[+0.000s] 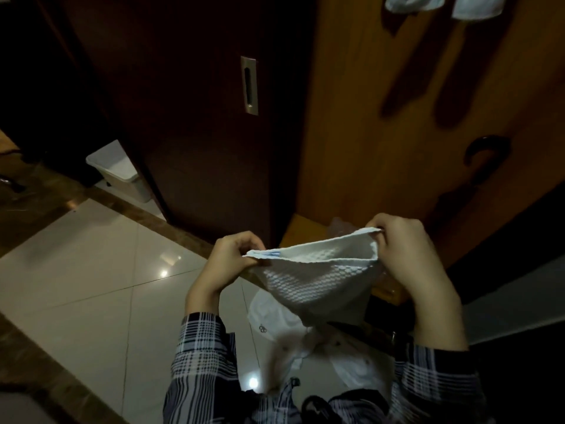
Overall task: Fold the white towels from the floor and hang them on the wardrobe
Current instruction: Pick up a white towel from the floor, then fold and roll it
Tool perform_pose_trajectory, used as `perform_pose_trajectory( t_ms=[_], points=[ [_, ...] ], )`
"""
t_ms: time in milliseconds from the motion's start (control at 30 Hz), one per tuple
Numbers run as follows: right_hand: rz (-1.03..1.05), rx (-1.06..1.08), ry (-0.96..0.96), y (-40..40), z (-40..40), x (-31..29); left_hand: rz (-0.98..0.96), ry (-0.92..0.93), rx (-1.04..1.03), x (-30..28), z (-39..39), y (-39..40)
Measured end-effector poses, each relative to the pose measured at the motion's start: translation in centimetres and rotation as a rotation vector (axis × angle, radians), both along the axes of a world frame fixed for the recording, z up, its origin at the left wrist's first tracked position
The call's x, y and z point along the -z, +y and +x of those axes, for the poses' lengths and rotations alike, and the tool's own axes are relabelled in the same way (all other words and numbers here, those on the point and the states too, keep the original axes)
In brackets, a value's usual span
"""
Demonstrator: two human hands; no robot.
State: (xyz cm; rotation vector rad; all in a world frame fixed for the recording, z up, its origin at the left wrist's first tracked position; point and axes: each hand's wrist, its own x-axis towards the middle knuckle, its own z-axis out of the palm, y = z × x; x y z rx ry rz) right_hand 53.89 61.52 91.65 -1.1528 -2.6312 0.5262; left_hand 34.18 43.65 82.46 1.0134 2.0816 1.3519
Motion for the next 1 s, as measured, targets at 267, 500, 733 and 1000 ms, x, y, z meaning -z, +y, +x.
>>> perform_pose_trajectory(
  t_ms=[267,500,733,1000],
  points=[
    [-0.075,0.025,0.087,0.8,0.6,0.4,-0.067,-0.078,0.165,1.4,0.7,1.1],
    [-0.168,-0.038,0.064,1.8,1.9,0.6,0.104,-0.098,0.016,1.9,1.3,0.7],
    [-0.296,-0.125,-0.015,1.9,3.0,0.5,0.165,-0.204,0.041,0.4,1.6,0.4],
    [-0.291,-0.172,0.001,2.1,4.1,1.9,0.199,-0.181,0.011,-0.8,1.9,0.8]
  ],
)
